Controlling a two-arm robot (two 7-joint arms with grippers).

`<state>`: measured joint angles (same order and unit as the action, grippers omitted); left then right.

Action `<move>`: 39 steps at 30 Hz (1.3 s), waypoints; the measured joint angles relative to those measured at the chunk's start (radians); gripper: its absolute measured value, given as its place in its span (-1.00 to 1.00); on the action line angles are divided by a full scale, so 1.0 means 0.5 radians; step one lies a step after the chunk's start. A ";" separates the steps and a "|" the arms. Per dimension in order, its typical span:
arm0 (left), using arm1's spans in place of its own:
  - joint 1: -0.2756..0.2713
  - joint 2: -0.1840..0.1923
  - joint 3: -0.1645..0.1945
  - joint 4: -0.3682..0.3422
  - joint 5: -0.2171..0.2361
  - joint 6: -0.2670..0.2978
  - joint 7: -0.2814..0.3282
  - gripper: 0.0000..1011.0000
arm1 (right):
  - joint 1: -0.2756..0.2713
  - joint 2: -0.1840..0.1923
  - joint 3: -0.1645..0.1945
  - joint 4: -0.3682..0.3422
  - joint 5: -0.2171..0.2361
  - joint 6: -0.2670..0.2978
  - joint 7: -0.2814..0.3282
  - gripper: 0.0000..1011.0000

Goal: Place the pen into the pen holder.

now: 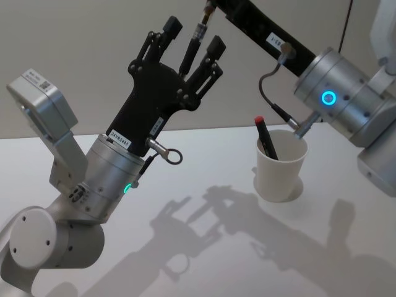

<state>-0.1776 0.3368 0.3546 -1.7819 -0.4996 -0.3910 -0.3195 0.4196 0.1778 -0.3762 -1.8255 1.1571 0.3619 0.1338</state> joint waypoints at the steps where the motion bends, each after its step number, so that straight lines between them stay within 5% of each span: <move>1: 0.000 0.000 0.000 0.000 0.000 0.000 0.000 0.56 | 0.000 0.001 0.000 -0.002 0.000 -0.008 0.000 -0.71; 9: 0.000 0.000 0.000 0.001 0.000 0.001 0.000 0.98 | 0.009 0.016 0.019 -0.034 -0.028 -0.100 -0.024 -0.71; 23: 0.000 0.000 0.000 0.001 0.001 0.001 0.001 0.98 | 0.012 0.128 0.082 -0.137 -0.216 -0.238 -0.136 -0.71; 39: 0.000 0.000 0.000 0.001 0.001 0.001 0.001 0.98 | -0.061 0.314 0.110 -0.255 -0.618 -0.250 -0.325 -0.71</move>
<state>-0.1776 0.3368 0.3545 -1.7815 -0.4990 -0.3904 -0.3192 0.3894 0.3347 -0.3211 -1.9528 0.8482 0.2368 -0.0285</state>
